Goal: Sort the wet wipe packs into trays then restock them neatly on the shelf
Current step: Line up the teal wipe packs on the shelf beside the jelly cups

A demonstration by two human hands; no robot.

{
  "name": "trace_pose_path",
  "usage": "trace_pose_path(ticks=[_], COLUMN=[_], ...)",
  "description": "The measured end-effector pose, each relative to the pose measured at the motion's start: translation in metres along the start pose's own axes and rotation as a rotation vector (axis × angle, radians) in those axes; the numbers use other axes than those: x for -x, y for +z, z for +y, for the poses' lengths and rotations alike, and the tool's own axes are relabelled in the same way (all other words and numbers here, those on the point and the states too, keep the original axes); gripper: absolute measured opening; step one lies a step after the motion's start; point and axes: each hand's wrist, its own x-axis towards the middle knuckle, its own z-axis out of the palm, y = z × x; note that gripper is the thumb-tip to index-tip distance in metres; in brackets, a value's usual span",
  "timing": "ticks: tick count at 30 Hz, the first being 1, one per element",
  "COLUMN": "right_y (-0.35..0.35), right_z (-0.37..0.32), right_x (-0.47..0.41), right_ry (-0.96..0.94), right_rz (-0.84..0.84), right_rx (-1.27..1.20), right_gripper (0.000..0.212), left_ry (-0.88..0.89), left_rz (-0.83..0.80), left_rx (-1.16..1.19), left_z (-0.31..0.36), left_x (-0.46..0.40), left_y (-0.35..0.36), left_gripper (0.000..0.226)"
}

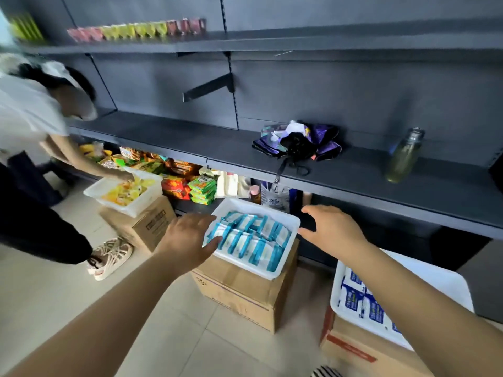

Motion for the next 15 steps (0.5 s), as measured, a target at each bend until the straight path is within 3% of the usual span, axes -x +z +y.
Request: trace_pose_path(ticks=[4, 8, 15], right_y=[0.01, 0.037, 0.094], right_z=[-0.04, -0.067, -0.084], right_x=[-0.02, -0.057, -0.154], right_ry=[-0.042, -0.055, 0.01], right_rz=[0.001, -0.07, -0.209], right_rx=[0.039, 0.066, 0.02], right_gripper=[0.045, 0.051, 0.052], left_ry=[-0.043, -0.088, -0.092], left_rz=[0.019, -0.04, -0.161], left_rx=[0.003, -0.002, 0.059], left_z=[-0.041, -0.073, -0.13], left_x=[0.009, -0.003, -0.082], left_y=[0.005, 0.019, 0.059], left_gripper=[0.068, 0.057, 0.056])
